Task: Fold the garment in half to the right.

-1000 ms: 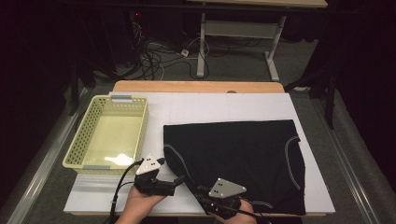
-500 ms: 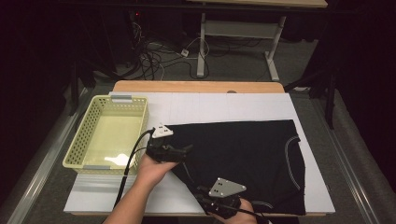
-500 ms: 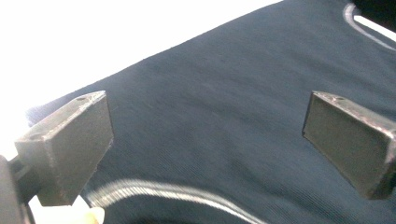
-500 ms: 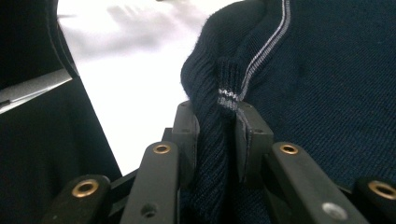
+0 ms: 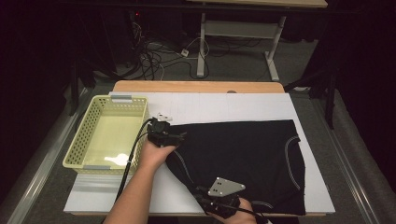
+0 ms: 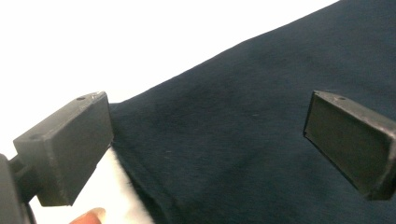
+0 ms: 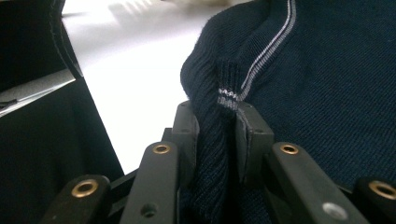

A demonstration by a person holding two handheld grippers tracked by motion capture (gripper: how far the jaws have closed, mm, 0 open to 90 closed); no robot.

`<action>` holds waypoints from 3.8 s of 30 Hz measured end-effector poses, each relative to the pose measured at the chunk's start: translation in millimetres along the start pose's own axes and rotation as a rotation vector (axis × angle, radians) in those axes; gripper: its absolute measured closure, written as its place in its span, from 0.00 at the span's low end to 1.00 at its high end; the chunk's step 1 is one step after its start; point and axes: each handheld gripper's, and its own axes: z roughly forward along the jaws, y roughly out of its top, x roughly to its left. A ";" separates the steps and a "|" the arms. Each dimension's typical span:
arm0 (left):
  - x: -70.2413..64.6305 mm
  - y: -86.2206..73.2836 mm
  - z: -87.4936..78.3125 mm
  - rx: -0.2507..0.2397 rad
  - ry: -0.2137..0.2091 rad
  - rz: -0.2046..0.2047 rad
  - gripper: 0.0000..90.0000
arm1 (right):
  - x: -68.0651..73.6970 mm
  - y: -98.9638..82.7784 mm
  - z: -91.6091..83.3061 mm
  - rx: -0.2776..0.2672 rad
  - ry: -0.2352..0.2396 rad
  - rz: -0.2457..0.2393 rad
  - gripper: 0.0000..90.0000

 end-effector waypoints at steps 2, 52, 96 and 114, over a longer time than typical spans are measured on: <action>2.8 -0.6 3.4 0.011 0.006 -0.017 0.01 | -0.1 0.0 0.1 0.000 0.001 -0.003 0.81; -11.8 25.9 -33.5 -0.047 0.063 -0.049 0.89 | 16.5 19.6 -14.6 -0.069 -0.010 -0.058 0.82; -66.1 71.2 -17.0 -0.029 0.013 0.048 0.88 | -0.6 -5.5 -74.2 -0.154 -0.171 0.048 0.82; -153.2 109.6 50.7 -0.037 -0.139 0.163 0.88 | -26.9 -52.5 -128.5 -0.144 -0.356 0.178 0.82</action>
